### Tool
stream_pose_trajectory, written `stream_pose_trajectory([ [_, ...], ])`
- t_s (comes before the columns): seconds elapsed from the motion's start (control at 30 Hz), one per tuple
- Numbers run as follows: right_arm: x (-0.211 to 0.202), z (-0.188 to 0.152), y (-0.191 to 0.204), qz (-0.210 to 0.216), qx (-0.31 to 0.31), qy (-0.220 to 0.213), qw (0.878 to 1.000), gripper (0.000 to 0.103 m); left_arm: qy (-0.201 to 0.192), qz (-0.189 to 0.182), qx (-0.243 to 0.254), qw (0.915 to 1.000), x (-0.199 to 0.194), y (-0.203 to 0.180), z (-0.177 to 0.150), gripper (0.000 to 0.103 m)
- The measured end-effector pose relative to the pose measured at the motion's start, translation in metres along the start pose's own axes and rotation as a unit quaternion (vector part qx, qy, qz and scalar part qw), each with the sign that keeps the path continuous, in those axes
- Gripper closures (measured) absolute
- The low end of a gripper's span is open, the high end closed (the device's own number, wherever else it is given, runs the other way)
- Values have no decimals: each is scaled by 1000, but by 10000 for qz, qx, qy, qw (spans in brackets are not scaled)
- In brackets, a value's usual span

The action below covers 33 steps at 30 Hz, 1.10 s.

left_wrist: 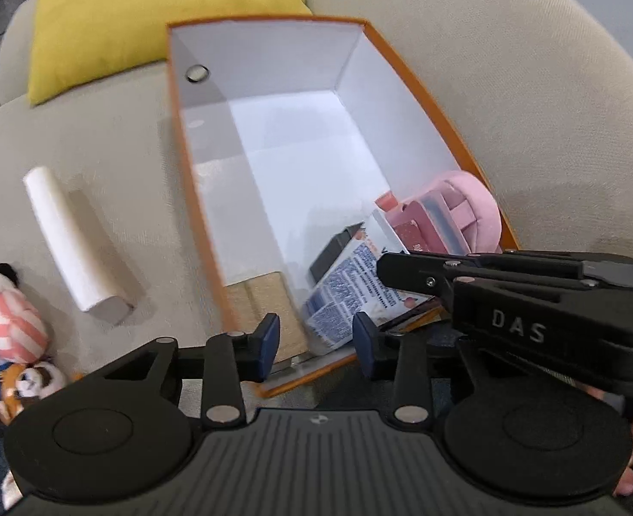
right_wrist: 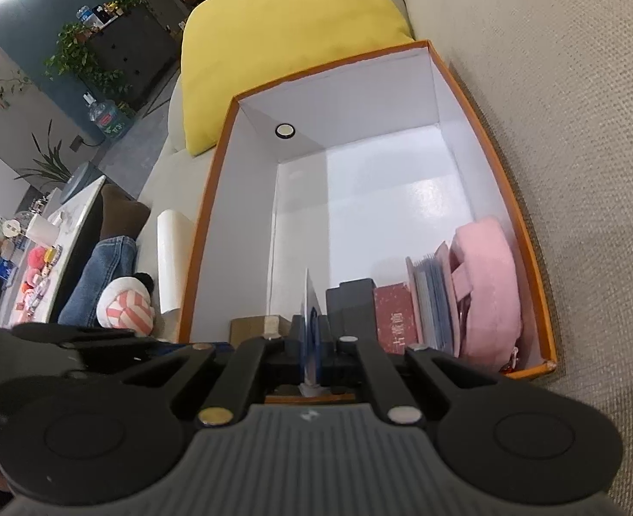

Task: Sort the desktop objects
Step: 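Open both tools to release the box and tube in the shoebox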

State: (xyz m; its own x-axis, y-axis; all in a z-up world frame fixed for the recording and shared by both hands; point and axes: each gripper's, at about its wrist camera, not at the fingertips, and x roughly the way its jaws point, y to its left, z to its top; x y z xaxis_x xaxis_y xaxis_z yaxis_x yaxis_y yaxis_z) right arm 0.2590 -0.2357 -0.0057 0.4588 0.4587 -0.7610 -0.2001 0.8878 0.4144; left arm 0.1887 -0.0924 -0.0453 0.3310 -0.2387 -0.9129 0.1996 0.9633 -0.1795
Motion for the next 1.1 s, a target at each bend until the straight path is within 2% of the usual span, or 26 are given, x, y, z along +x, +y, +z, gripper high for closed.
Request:
stream_pose_trajectory([
  [0.13, 3, 0, 9, -87, -193, 34, 9998, 100, -316, -268, -46, 9991, -24, 14, -5, 59],
  [0.27, 14, -2, 10, -173, -163, 179, 9996, 99, -601, -88, -186, 9980, -40, 25, -7, 56],
  [0.37, 17, -3, 16, -229, -247, 183, 9993, 99, -626, -134, -326, 9974, -41, 35, -9, 56],
  [0.57, 13, -8, 43, -606, -810, 126, 9948, 99, -613, -214, -456, 9968, -37, 44, -16, 56],
  [0.73, 15, -10, 49, -612, -825, 222, 9945, 93, -613, -250, -586, 9961, -36, 59, -25, 56],
  [0.93, 9, -11, 57, -843, -924, 149, 9920, 90, -690, -145, -675, 9952, -45, 81, -35, 56],
  [1.1, -5, -15, 77, -815, -1183, -171, 9895, 84, -842, 46, -600, 9946, -62, 96, -44, 56],
])
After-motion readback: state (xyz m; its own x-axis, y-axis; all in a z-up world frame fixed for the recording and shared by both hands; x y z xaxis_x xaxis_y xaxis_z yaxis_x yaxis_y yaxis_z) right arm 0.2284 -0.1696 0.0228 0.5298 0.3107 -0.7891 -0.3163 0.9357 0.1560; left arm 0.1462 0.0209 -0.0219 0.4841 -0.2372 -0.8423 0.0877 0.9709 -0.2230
